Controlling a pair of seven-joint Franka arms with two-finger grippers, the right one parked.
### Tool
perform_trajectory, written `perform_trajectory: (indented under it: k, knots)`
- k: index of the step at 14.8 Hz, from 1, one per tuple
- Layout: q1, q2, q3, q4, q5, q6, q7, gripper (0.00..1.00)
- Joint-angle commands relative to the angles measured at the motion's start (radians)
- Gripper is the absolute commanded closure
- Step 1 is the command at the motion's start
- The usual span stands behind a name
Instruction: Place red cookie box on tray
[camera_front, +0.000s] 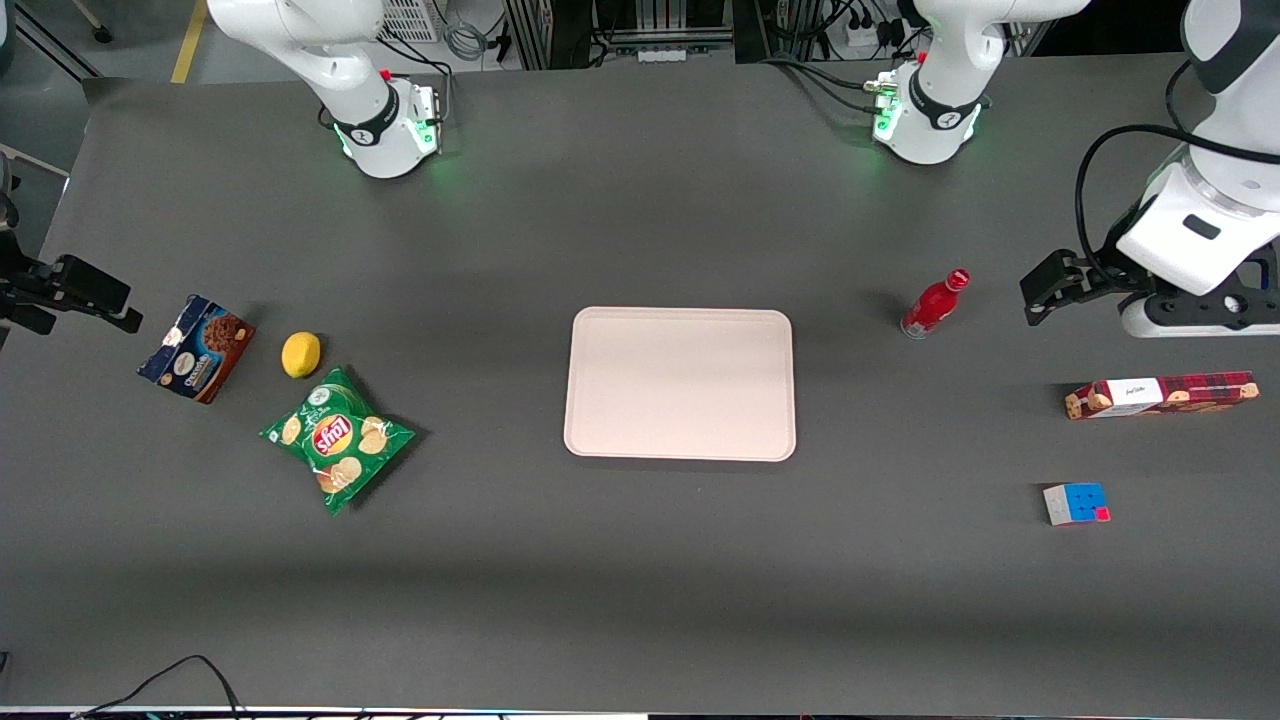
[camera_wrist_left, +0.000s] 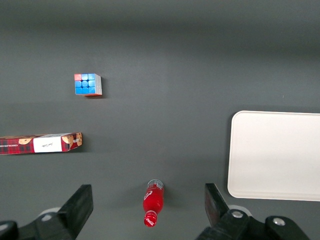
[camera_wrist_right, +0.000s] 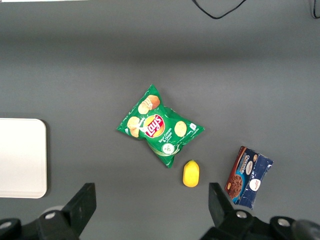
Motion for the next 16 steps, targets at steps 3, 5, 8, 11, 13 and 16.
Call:
perform_trajectory:
  k: [3, 5, 8, 11, 13, 16]
  knots:
    - [0.002, 0.013, -0.005, 0.027, 0.014, -0.021, -0.002, 0.0]
    - [0.002, 0.013, -0.005, 0.027, 0.014, -0.021, -0.002, 0.0]
    - [0.002, 0.013, -0.005, 0.027, 0.014, -0.021, -0.002, 0.0]
    - [0.002, 0.013, -0.005, 0.027, 0.014, -0.022, -0.002, 0.0]
    - [0.002, 0.013, -0.002, 0.027, 0.016, -0.024, -0.001, 0.0]
    - [0.01, 0.011, 0.013, 0.027, 0.019, -0.034, 0.044, 0.0]
